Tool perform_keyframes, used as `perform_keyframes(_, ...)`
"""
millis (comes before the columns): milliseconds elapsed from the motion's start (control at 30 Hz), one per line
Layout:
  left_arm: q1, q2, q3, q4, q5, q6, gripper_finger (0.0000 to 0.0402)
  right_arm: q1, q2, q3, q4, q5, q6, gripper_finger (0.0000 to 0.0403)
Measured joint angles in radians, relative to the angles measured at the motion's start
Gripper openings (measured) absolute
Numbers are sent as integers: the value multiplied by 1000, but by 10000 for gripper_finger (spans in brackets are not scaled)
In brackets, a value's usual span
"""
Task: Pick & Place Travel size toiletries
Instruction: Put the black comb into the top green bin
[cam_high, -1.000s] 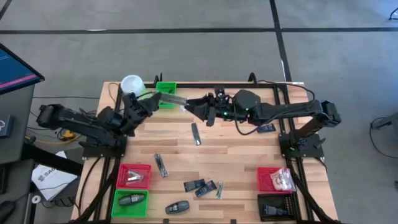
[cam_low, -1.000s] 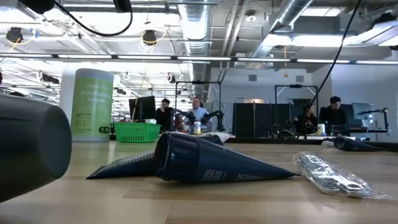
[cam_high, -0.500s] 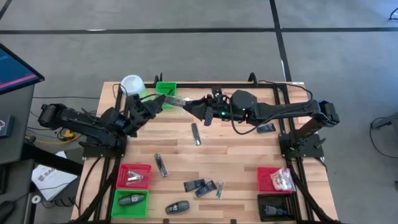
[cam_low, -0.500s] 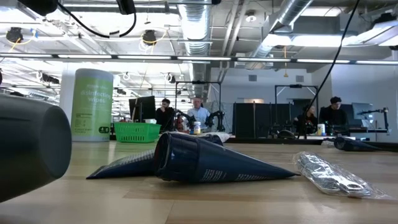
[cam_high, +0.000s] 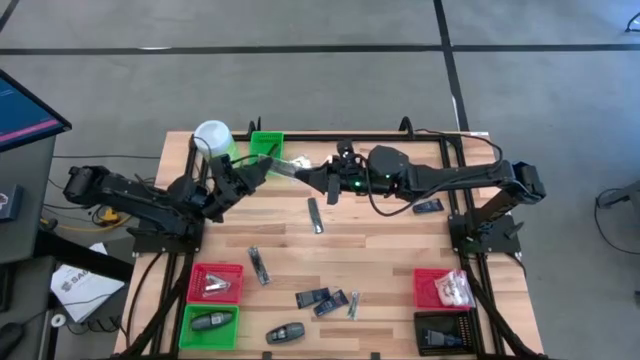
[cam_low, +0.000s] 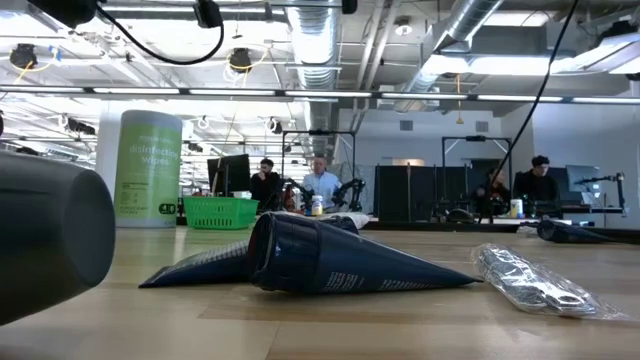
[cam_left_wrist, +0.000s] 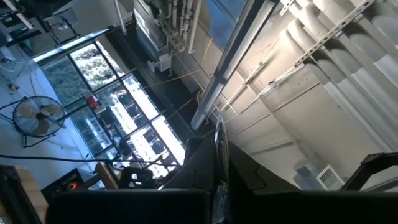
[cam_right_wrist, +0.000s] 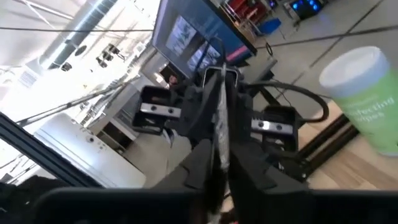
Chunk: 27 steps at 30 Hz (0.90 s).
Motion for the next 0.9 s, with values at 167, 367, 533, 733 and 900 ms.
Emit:
perform_keyframes(167, 1, 0, 0, -3, 23, 1, 6, -1, -2, 0, -37, -16, 0, 11)
perform_keyframes(367, -15, -6, -1, -8, 99, 30, 39, 10, -45, 0, -118, -29, -38, 4)
perform_keyframes(533, -46, -16, -1, -42, 115, 84, 98, 24, -124, 0, -273, -32, -66, 3)
perform_keyframes(733, -68, -32, 0, -132, 123, 89, 177, 76, -247, 0, -481, -14, -88, 2)
perform_keyframes(900, -81, -34, 0, -139, 122, 101, 211, 163, -353, 0, -667, 9, -83, 1)
